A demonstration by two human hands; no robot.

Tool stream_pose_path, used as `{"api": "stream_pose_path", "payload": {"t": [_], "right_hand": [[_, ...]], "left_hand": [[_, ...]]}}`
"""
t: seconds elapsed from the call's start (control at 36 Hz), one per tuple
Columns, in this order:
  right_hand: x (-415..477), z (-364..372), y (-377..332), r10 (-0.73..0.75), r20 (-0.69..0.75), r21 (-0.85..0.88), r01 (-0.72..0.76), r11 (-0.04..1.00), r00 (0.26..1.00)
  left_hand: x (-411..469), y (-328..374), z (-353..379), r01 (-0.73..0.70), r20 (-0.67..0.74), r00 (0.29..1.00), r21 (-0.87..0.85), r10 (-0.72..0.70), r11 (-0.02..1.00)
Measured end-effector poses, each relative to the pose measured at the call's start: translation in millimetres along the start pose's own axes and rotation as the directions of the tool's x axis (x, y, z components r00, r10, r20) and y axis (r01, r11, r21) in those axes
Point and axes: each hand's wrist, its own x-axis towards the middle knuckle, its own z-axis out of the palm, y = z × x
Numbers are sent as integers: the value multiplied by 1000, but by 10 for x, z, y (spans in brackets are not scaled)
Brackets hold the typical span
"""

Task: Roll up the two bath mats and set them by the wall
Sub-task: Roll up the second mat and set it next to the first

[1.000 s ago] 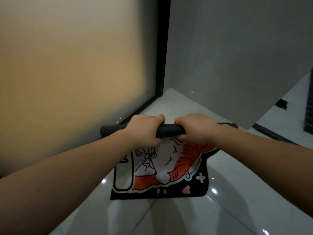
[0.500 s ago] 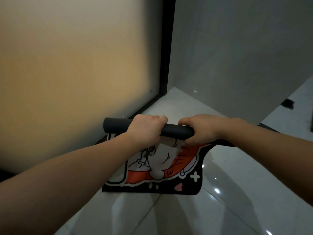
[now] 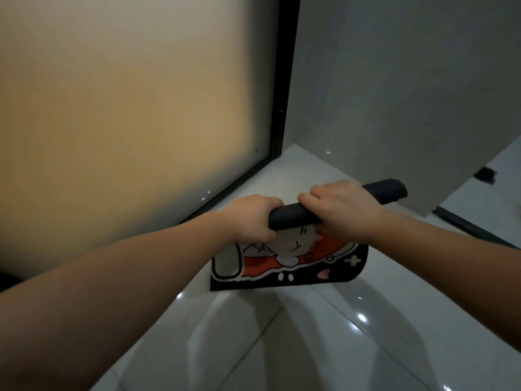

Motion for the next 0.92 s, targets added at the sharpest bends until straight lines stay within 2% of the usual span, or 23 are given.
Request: {"api": "stream_pose_path", "payload": {"t": [0.06,0.11,0.17,0.22,0.28,0.33,0.42,0.5,0.56,0.61,0.67,0.72,0.78,0.81,0.92], "right_hand": [[33,-29,32,57,113,61,-64,996,992],[69,-68,91,112,276,208,-173,963,955],[100,-99,149,123,406,333,-272,903,905],[123,-112,175,141,430,346,-308,886,892],[132,-100,153,171,377,281,-288,915,910],[108,-60,111,164,263,179,-215,960,951],[44,3,62,96,81,45,-100,994,992],[18,29,36,45,-47,21,-44,999,998],[18,34,17,38,-92,18,-36,999,995],[22,40,-5,42,-90,3,-42,999,995],[42,37,-26,71,-20,-1,-71,997,997],[92,15,-35,101,159,71,-114,991,982],[140,1,-35,104,373,200,-190,961,922],[155,3,-35,100,436,245,-225,943,894],[168,30,-33,83,508,450,-345,824,858]], "left_hand": [[-5,15,39,-17,-97,995,139,31,990],[-9,7,86,-49,-196,975,264,103,963],[-16,2,110,-66,-271,950,319,157,945],[-20,6,118,-67,-301,938,323,169,944],[-16,6,115,-65,-292,944,298,156,952],[-11,-6,92,-42,-257,961,232,103,972],[-6,-34,32,17,-85,996,62,-12,998],[-20,-59,-14,83,69,995,-113,-75,990],[-26,-63,-24,90,81,994,-144,-79,985],[-27,-45,-20,82,62,995,-98,-76,992],[-39,-24,-8,71,4,997,13,-71,997],[-56,-14,11,43,-72,997,188,-30,981],[-62,-16,37,-10,-130,990,357,60,934],[-63,-16,49,-33,-152,983,407,103,913],[-72,1,69,-57,-239,953,459,185,887]]}}
